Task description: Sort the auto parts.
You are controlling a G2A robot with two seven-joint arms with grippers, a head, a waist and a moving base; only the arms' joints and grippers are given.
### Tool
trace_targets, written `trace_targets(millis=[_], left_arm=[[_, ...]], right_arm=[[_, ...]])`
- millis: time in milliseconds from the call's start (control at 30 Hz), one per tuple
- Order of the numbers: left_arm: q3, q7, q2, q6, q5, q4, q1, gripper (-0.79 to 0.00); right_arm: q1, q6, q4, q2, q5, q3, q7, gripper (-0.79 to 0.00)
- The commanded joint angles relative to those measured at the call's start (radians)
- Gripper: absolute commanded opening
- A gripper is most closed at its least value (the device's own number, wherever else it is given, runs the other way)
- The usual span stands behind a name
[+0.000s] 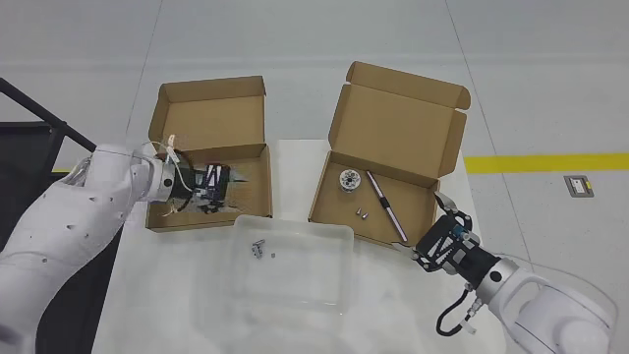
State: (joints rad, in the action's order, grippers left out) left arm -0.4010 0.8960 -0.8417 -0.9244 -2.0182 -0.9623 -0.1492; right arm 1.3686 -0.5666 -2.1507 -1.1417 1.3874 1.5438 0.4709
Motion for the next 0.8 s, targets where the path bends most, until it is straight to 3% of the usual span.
trace_targets(millis=[0, 133, 200, 300, 500, 667, 700, 767], left_arm=[[0.035, 0.001, 0.019, 0.001, -0.033, -0.088, 0.003, -0.231], [0.116, -0.003, 0.048, -0.003, -0.099, -0.209, 0.034, -0.209], [0.154, -0.002, 0.053, -0.002, -0.115, -0.238, 0.052, -0.099], [0.217, -0.002, 0.048, -0.002, -0.15, -0.267, 0.086, -0.074], [0.231, -0.025, 0.015, -0.025, -0.261, -0.323, 0.079, -0.009], [0.231, -0.022, -0.029, -0.022, -0.359, -0.306, 0.071, -0.058], [0.231, -0.016, -0.038, -0.015, -0.37, -0.299, 0.066, -0.015], [0.231, 0.004, -0.055, 0.005, -0.393, -0.287, 0.063, 0.0]], right_arm=[[0.0, 0.0, 0.0, 0.0, 0.0, 0.0, 0.0, 0.0], [0.0, 0.0, 0.0, 0.0, 0.0, 0.0, 0.0, 0.0], [0.0, 0.0, 0.0, 0.0, 0.0, 0.0, 0.0, 0.0], [0.0, 0.0, 0.0, 0.0, 0.0, 0.0, 0.0, 0.0], [0.0, 0.0, 0.0, 0.0, 0.0, 0.0, 0.0, 0.0], [0.0, 0.0, 0.0, 0.0, 0.0, 0.0, 0.0, 0.0], [0.0, 0.0, 0.0, 0.0, 0.0, 0.0, 0.0, 0.0], [0.0, 0.0, 0.0, 0.0, 0.0, 0.0, 0.0, 0.0]])
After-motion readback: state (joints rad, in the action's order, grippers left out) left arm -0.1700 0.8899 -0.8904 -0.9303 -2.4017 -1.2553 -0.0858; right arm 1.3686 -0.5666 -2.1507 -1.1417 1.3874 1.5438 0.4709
